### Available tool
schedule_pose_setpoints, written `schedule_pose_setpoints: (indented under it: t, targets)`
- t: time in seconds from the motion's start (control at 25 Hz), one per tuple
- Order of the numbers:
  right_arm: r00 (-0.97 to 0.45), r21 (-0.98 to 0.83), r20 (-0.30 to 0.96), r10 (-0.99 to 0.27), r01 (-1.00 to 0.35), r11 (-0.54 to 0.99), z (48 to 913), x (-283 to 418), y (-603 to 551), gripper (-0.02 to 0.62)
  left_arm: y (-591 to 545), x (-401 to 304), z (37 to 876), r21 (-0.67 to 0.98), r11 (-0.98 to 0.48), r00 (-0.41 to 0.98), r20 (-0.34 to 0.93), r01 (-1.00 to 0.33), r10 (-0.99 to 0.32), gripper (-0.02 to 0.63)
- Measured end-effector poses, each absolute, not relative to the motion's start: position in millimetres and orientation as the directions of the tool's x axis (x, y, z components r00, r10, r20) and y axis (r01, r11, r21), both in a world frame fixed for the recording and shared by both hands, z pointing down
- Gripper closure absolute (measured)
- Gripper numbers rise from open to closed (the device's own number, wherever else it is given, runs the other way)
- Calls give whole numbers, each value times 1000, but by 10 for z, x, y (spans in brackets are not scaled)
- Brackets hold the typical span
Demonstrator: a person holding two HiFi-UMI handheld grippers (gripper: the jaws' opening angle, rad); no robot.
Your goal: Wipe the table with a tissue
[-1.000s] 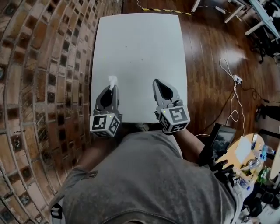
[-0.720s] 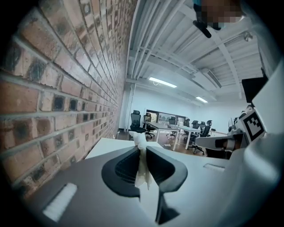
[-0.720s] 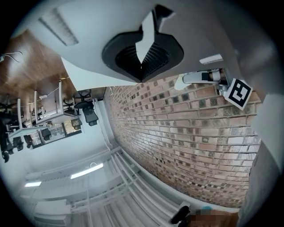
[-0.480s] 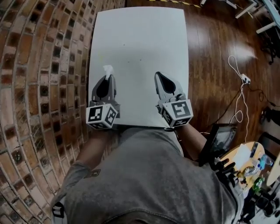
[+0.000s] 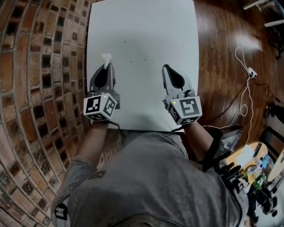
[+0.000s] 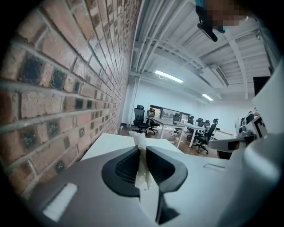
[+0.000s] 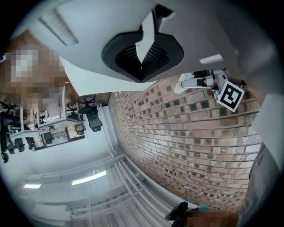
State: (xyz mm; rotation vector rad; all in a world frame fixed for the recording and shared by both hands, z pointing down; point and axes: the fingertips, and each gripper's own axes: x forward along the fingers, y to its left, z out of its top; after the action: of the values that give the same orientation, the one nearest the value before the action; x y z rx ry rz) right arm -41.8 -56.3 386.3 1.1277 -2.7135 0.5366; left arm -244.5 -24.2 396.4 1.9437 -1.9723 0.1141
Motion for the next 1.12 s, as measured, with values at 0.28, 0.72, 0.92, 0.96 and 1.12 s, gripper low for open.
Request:
schedule_pose_setpoints:
  t: [0.28,0.72,0.92,0.96,1.12]
  targets:
    - [-678,-275,327,-659,-735,620,4125,-475,-792,581,-530,-2582,4394,208,49,36,389,-977,-920,568]
    - [-639,-286,391,-662,-768,573,4463,-452,-1018,581,-1011,-2696,5025,198,46,57,486,-979,-872,568]
    - [-622,-291,405,-670,-782,551,4548,-436,-1073,581,-1142,-2712,5257,178,42,61,538,-983,-841,568]
    - [-620,-292,407,-670,-784,548,4560,-435,-1082,581,-1157,-2712,5292,173,41,62,547,-984,-835,566]
    - [-613,-294,417,-671,-789,539,4599,-423,-1120,581,-1215,-2694,5391,143,27,63,587,-989,-807,568]
